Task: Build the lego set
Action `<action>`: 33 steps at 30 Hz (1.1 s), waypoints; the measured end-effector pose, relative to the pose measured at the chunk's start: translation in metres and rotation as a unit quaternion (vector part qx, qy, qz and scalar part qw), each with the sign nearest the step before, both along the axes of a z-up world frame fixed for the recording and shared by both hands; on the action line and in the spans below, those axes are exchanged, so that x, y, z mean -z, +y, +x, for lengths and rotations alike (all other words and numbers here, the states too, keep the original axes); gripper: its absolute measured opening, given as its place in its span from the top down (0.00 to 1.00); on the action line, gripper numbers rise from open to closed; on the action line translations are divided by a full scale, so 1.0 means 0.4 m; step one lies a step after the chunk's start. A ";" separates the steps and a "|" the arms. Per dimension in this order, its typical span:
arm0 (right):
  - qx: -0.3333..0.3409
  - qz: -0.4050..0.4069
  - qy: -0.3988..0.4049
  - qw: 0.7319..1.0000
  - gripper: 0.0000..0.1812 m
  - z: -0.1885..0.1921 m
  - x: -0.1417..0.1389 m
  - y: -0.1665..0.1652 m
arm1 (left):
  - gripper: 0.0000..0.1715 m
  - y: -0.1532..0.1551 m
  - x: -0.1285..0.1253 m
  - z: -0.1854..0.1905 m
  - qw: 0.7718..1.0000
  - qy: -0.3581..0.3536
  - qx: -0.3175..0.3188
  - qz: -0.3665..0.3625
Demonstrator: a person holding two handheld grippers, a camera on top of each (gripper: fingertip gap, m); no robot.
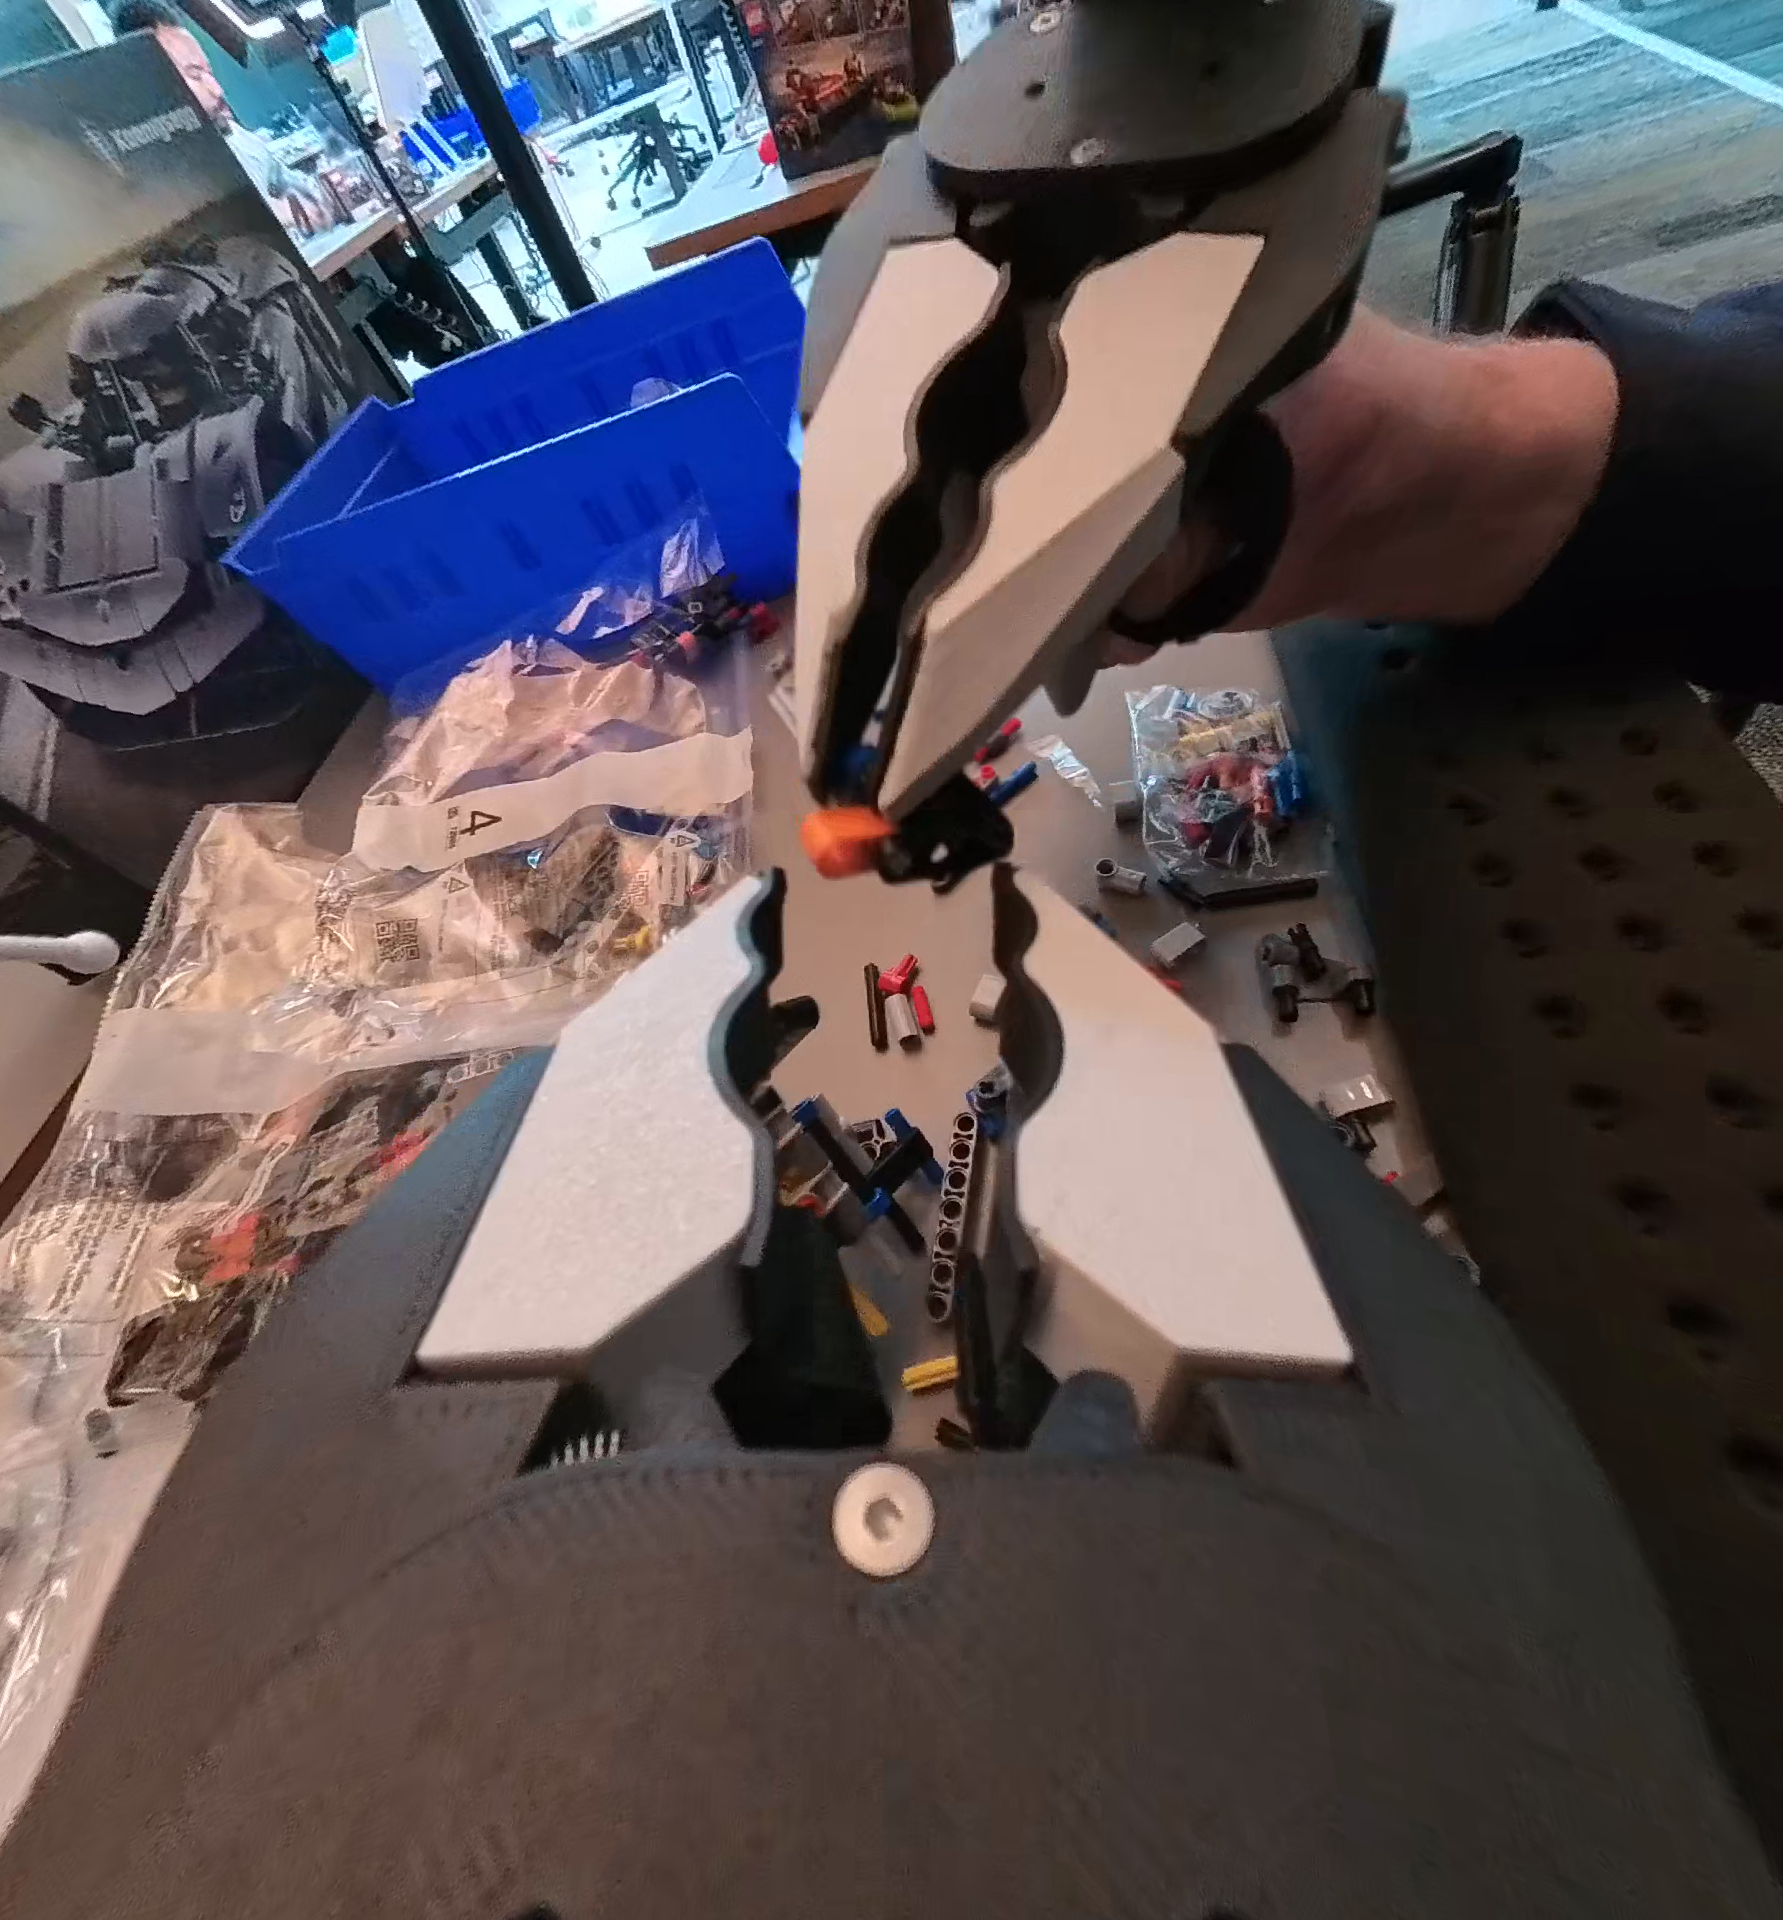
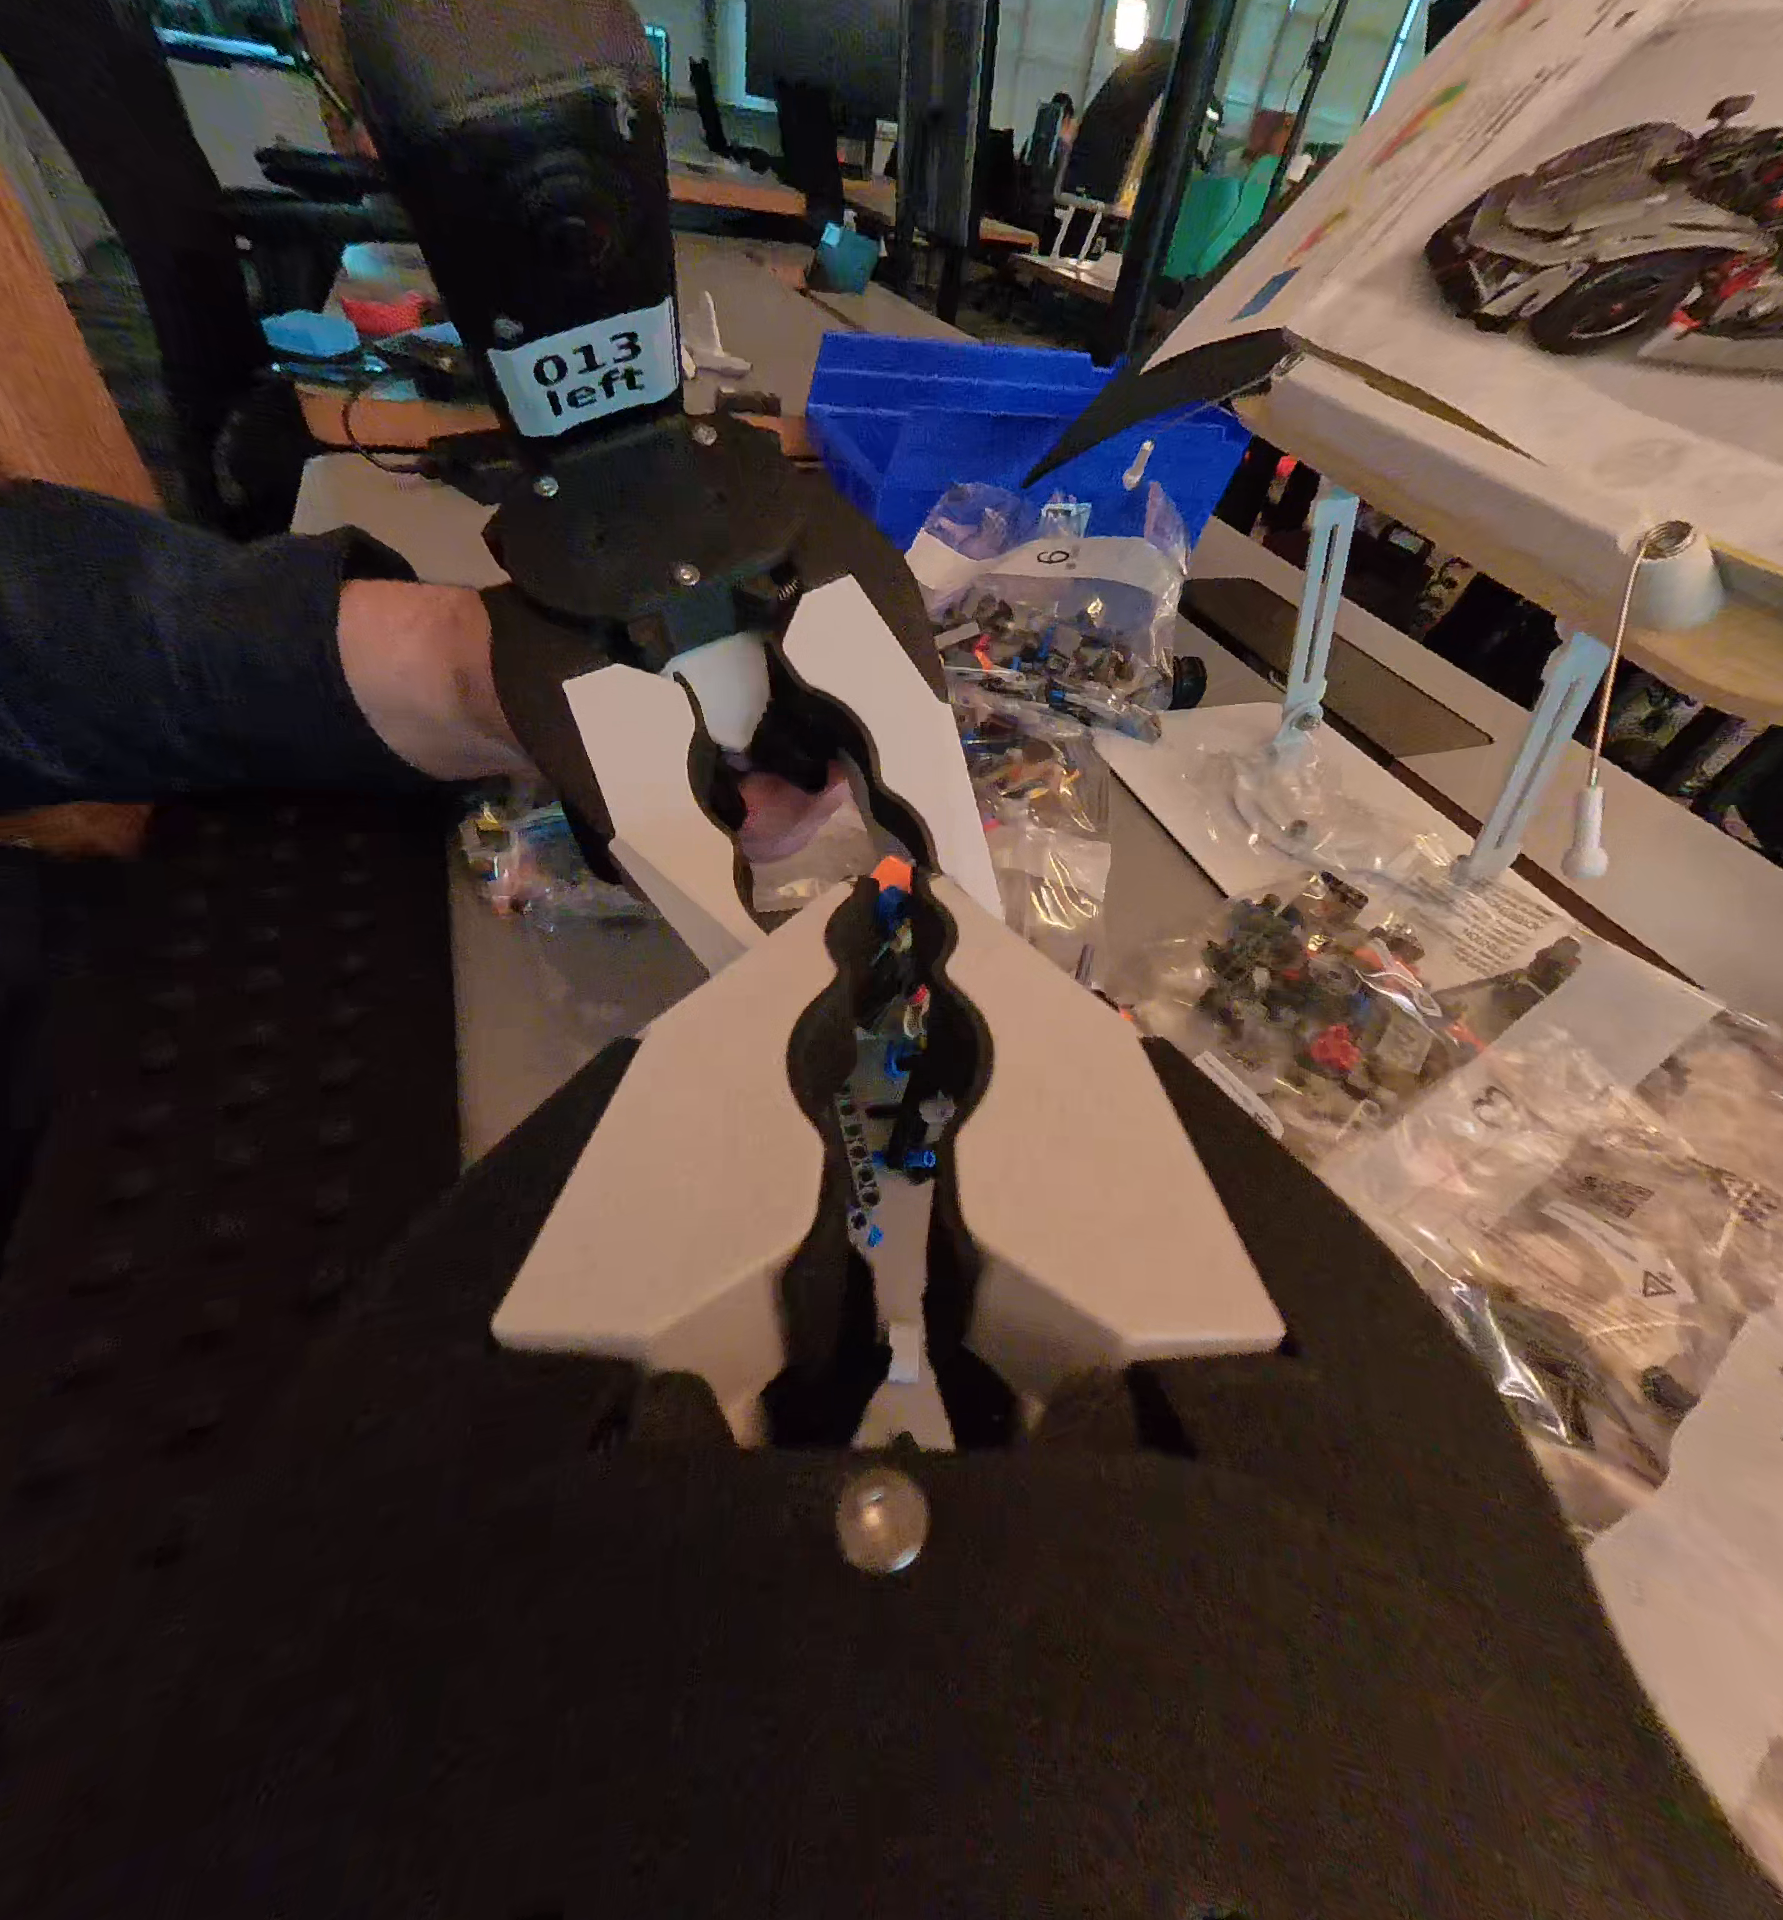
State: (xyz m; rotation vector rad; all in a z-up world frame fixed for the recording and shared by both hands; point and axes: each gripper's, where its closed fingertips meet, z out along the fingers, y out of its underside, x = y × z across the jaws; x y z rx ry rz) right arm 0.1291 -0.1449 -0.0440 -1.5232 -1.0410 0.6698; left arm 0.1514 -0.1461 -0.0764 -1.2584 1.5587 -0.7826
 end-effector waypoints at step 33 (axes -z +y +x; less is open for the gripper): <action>0.042 0.132 -0.041 0.990 0.99 -0.018 -0.047 -0.016 | 0.90 -0.026 -0.045 0.004 0.998 -0.048 0.022 -0.039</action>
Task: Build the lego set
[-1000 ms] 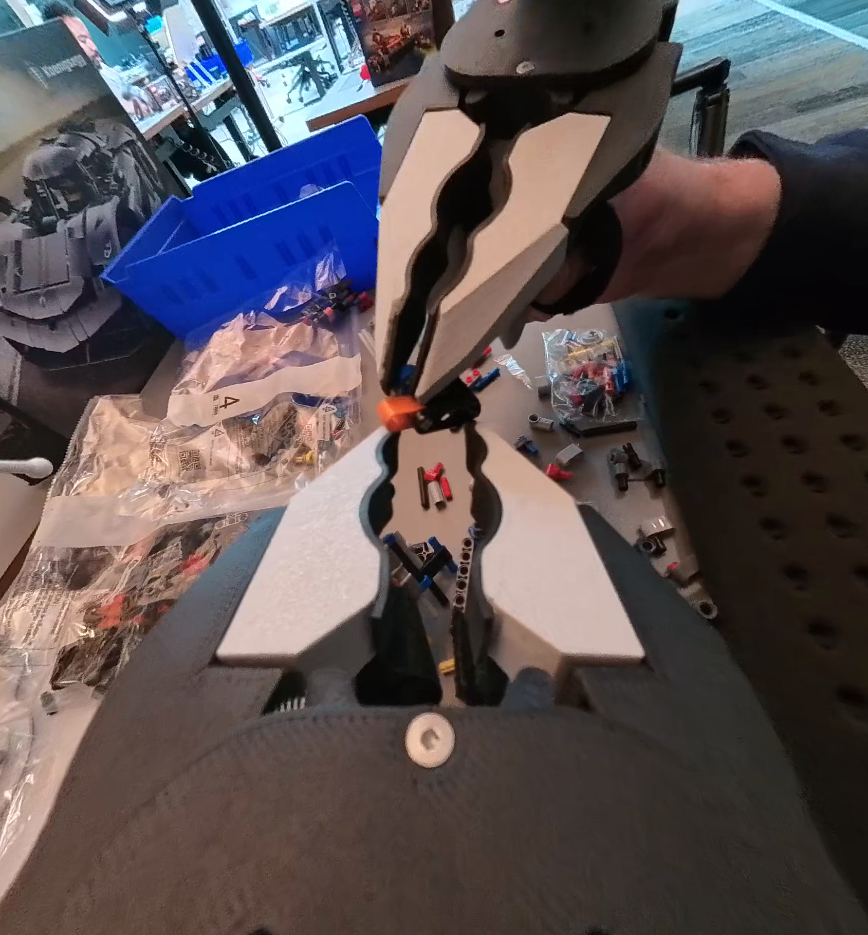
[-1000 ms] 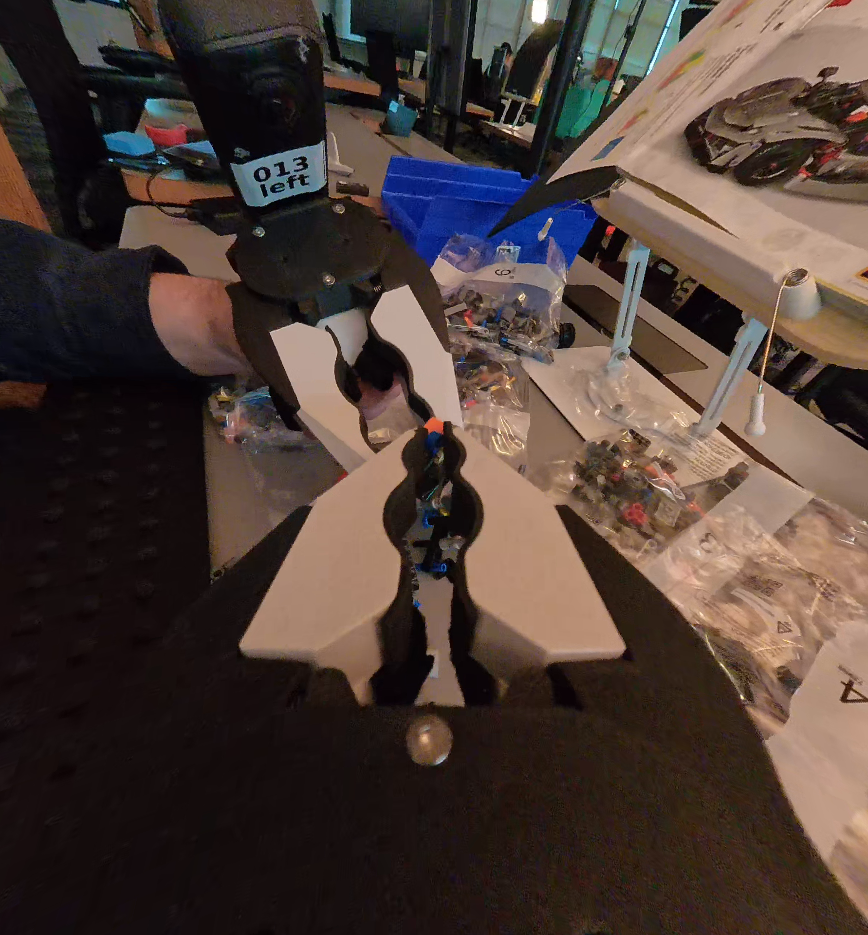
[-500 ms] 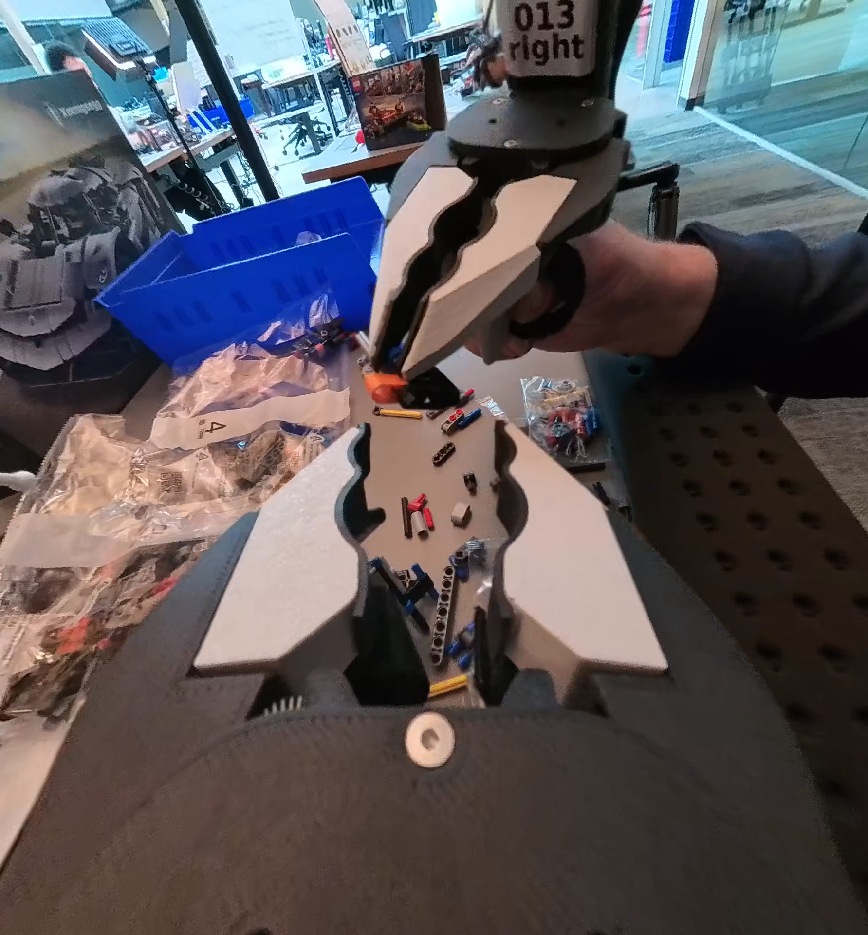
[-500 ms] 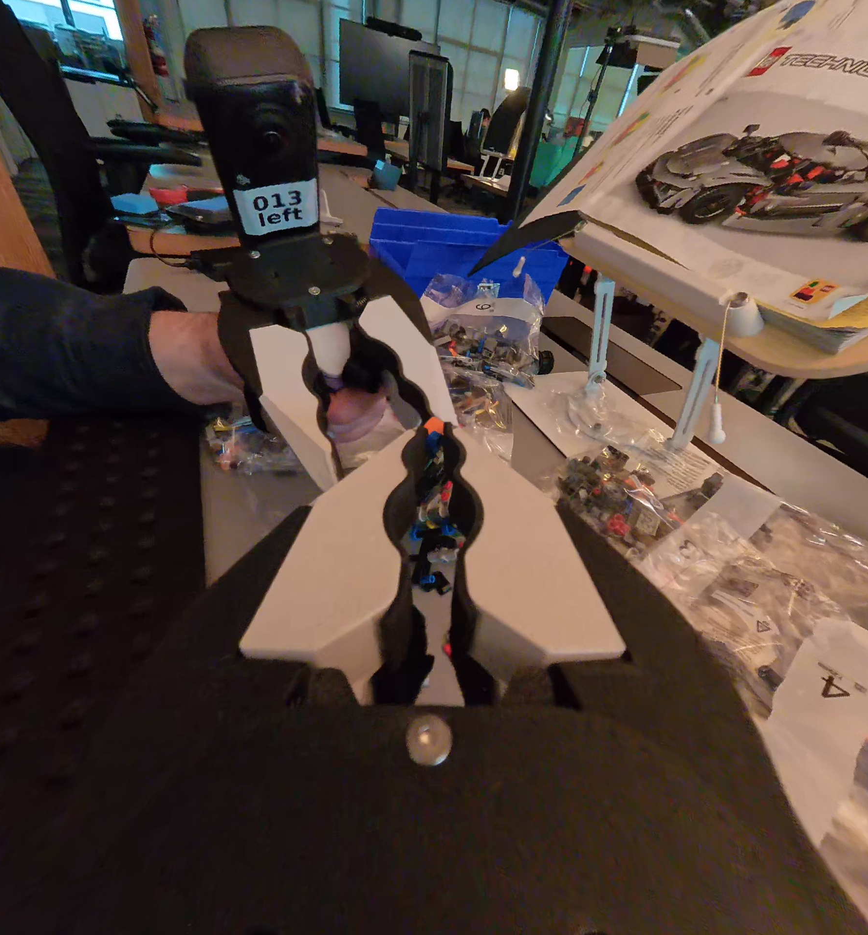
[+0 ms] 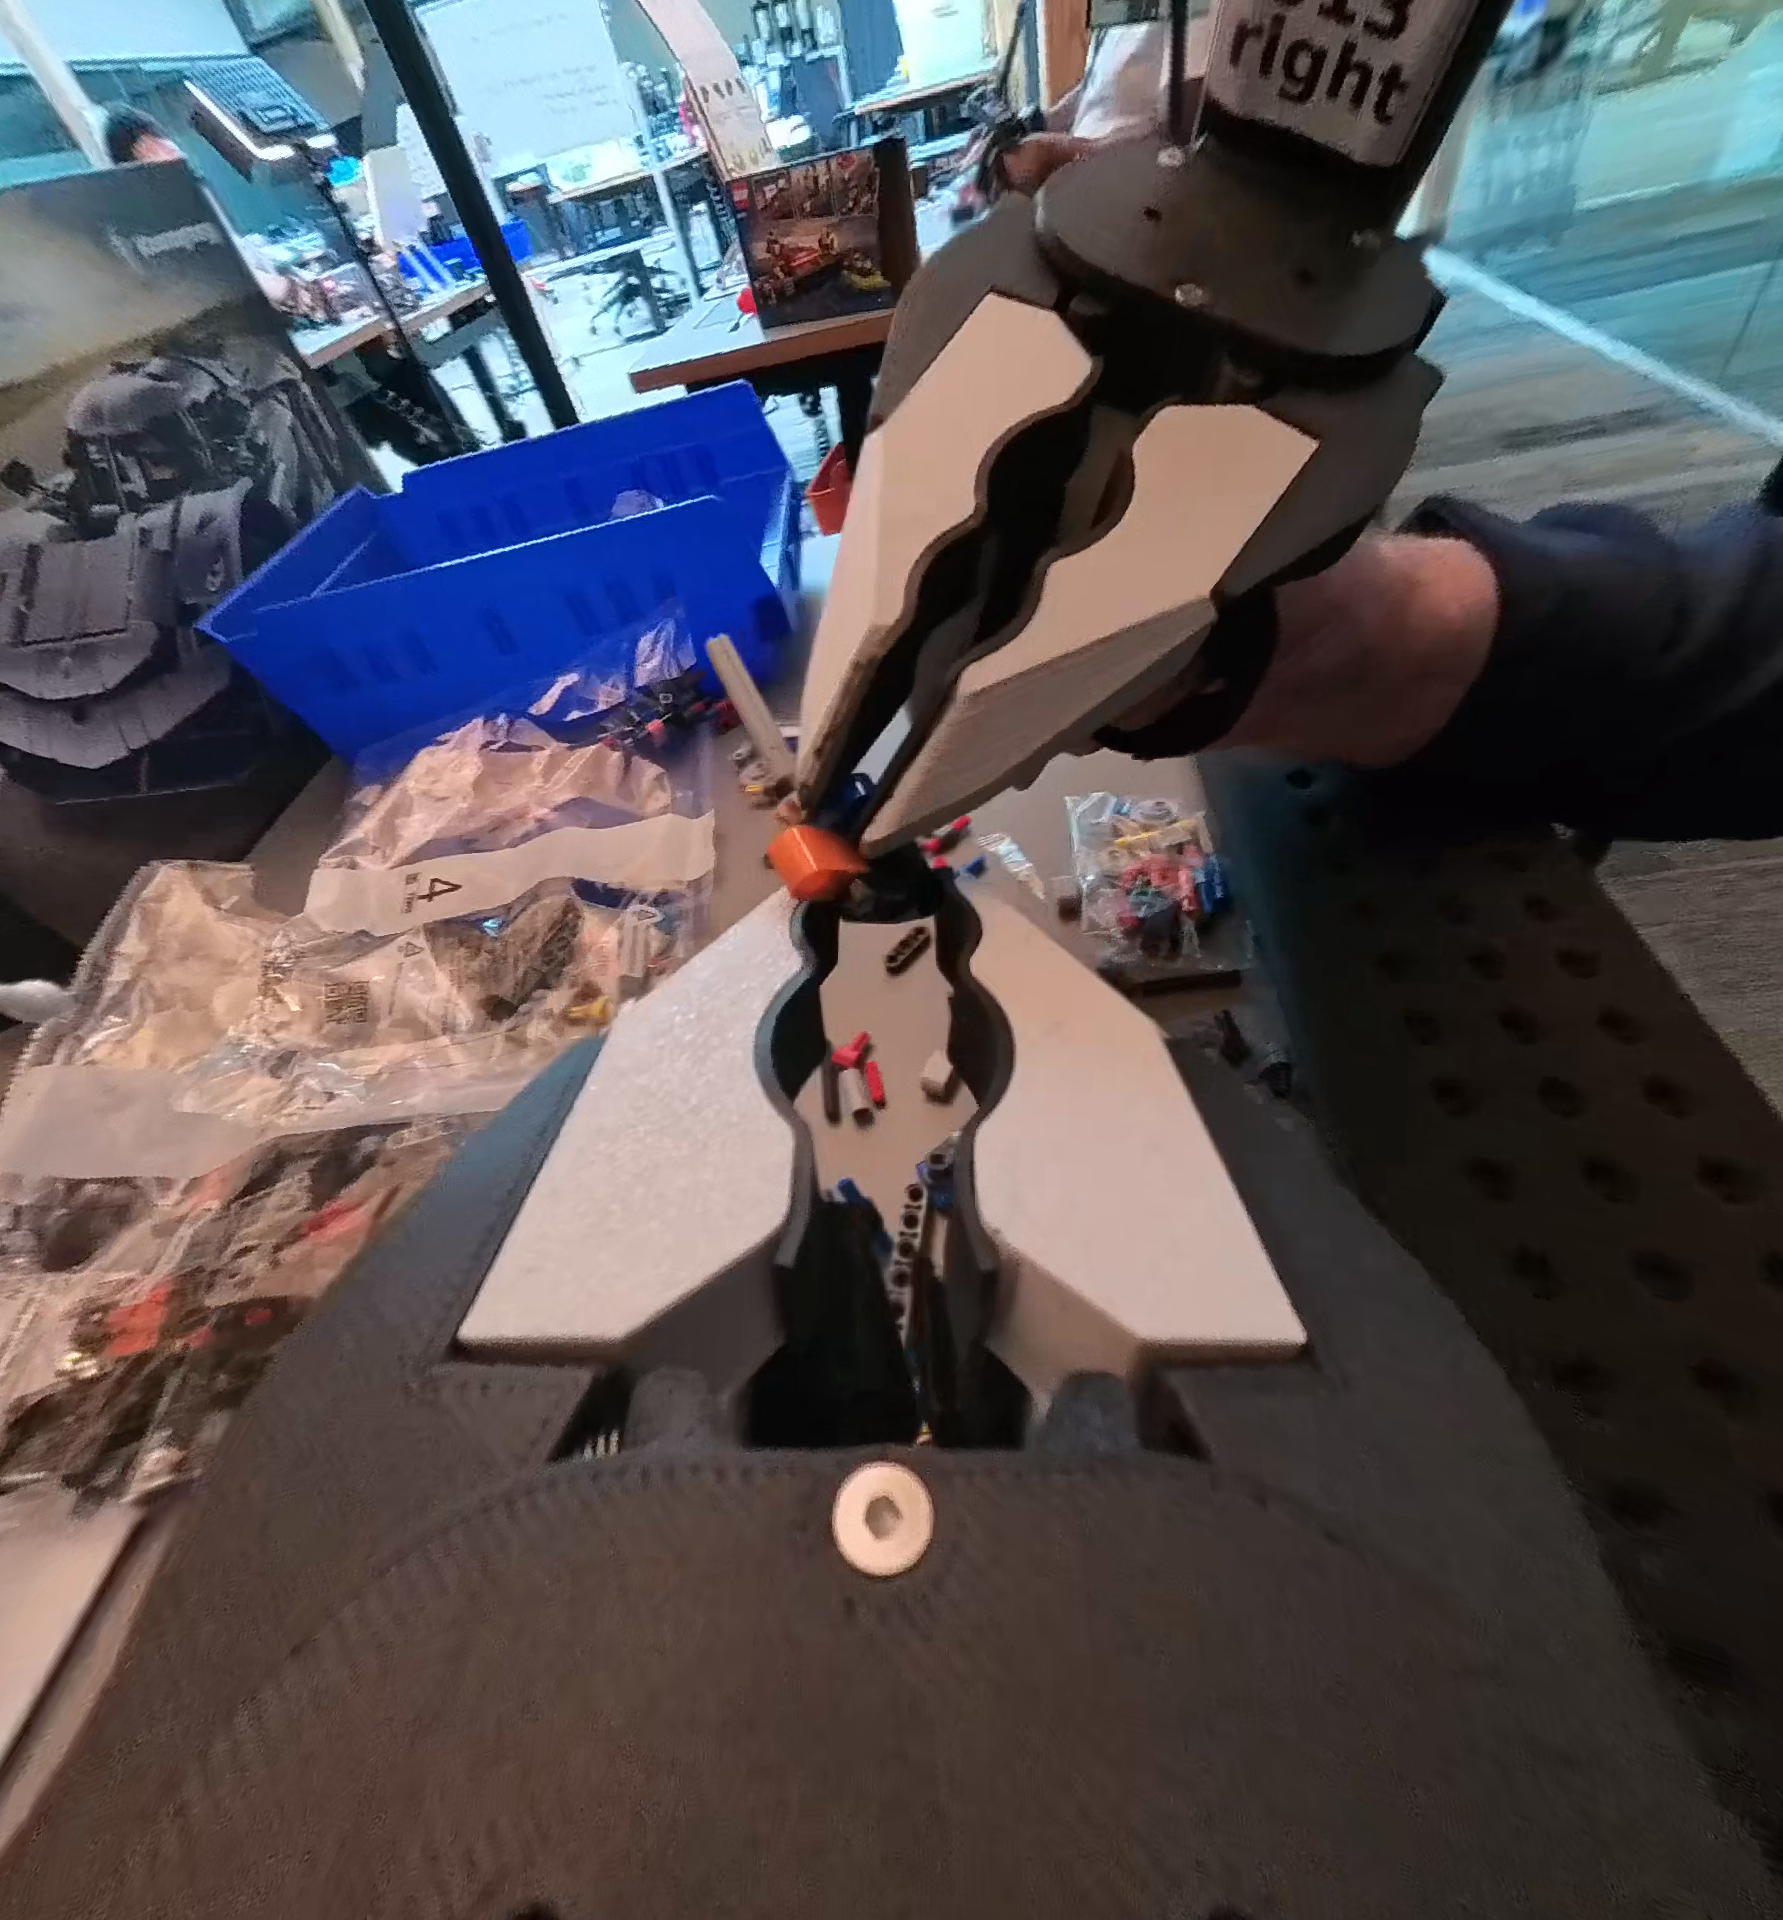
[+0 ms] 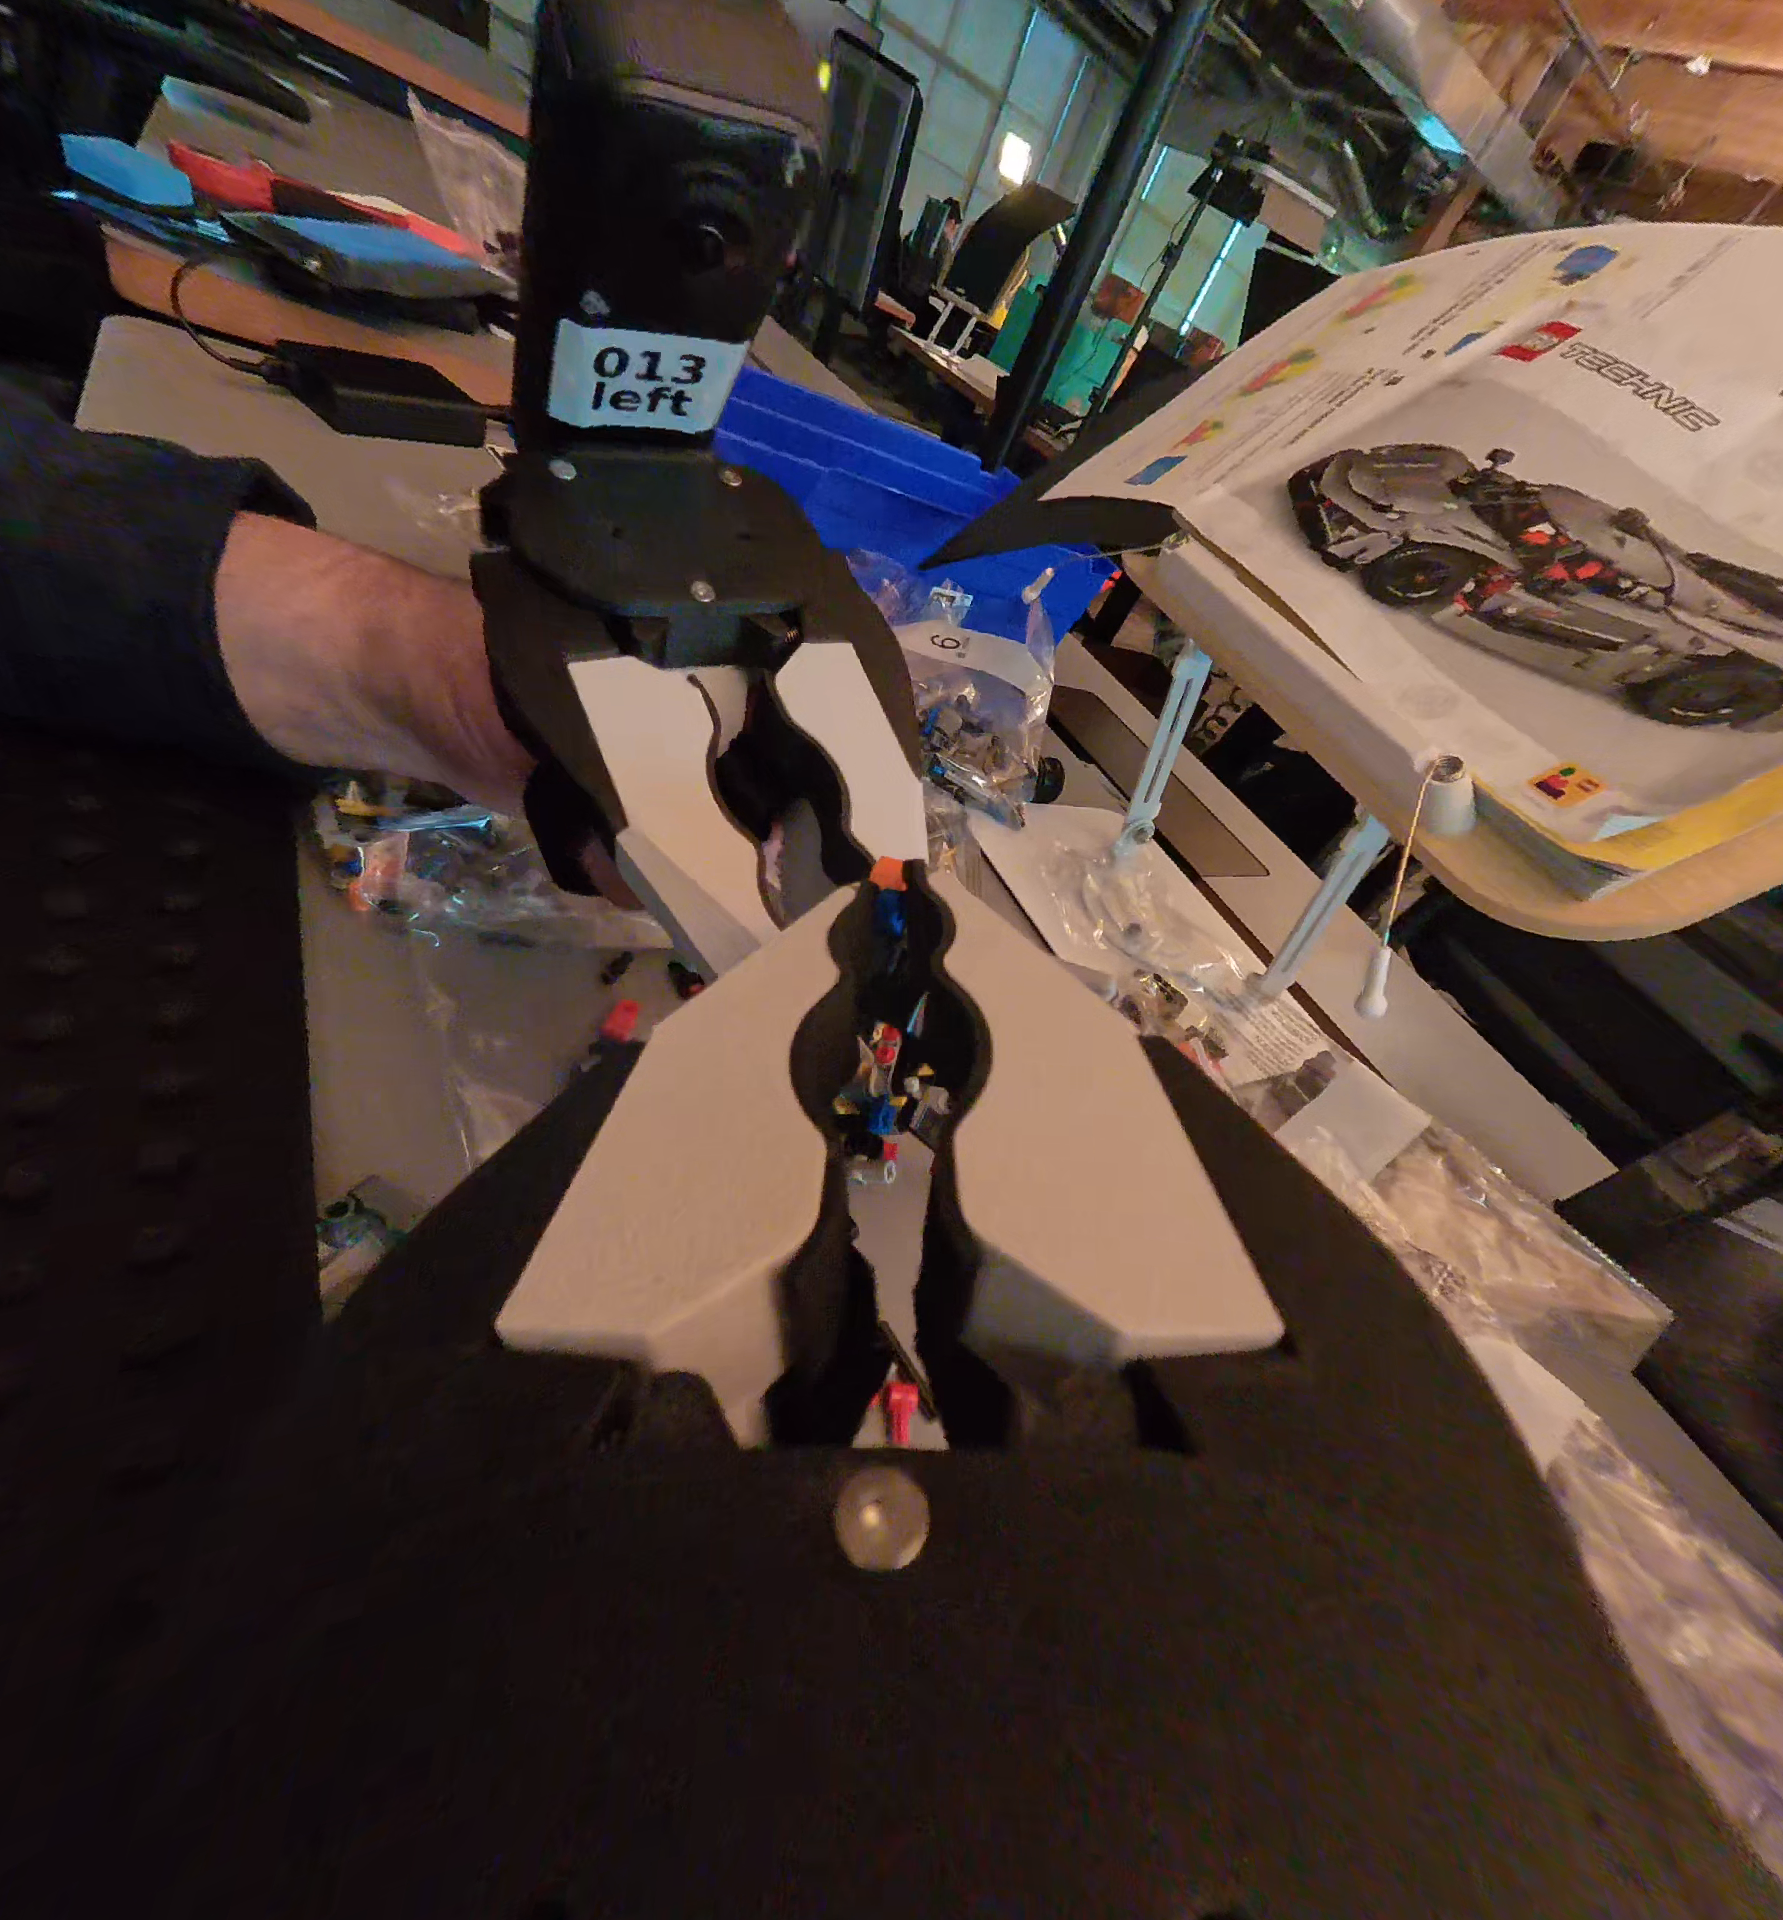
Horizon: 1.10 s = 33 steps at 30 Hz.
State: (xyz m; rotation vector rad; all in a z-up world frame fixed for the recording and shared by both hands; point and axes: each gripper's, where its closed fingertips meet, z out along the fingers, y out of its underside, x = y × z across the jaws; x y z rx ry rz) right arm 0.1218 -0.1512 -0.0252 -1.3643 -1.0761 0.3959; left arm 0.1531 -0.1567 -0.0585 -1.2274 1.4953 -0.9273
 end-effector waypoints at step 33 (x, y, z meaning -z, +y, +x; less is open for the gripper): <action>-0.145 -0.156 0.047 0.976 0.99 0.004 0.035 -0.068 | 0.95 -0.043 0.037 -0.040 0.994 0.060 0.068 0.058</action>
